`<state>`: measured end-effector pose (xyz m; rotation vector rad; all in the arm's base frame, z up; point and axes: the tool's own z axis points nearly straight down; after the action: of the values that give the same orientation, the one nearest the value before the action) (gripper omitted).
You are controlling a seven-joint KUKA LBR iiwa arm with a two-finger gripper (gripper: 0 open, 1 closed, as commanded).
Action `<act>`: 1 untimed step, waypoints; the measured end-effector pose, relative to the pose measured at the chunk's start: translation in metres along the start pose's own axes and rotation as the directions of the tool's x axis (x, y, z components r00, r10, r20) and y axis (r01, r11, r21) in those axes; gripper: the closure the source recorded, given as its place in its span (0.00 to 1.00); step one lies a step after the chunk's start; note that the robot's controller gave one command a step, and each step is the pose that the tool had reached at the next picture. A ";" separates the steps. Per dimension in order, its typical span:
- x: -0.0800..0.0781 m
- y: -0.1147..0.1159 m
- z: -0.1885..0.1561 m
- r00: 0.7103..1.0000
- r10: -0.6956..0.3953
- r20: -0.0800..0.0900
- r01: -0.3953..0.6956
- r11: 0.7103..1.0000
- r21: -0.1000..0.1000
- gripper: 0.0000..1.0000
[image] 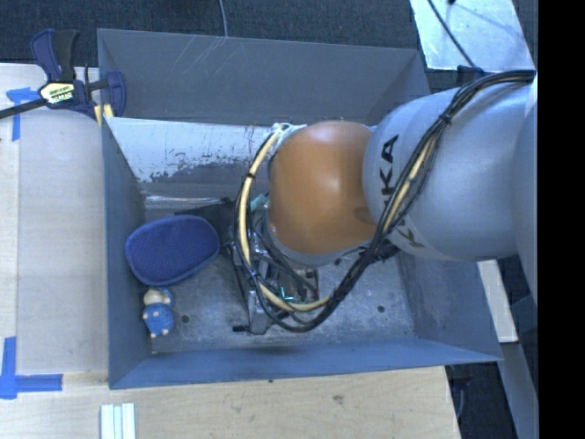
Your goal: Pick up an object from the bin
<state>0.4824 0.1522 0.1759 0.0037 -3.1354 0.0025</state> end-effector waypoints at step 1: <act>-0.075 -0.052 0.016 0.999 -0.033 0.012 0.033 0.999 0.001 0.00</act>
Offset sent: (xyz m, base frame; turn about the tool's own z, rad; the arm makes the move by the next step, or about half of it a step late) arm 0.0718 -0.0475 -0.0154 -0.0379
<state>0.5573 0.1003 0.1599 0.0554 -3.1468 0.0037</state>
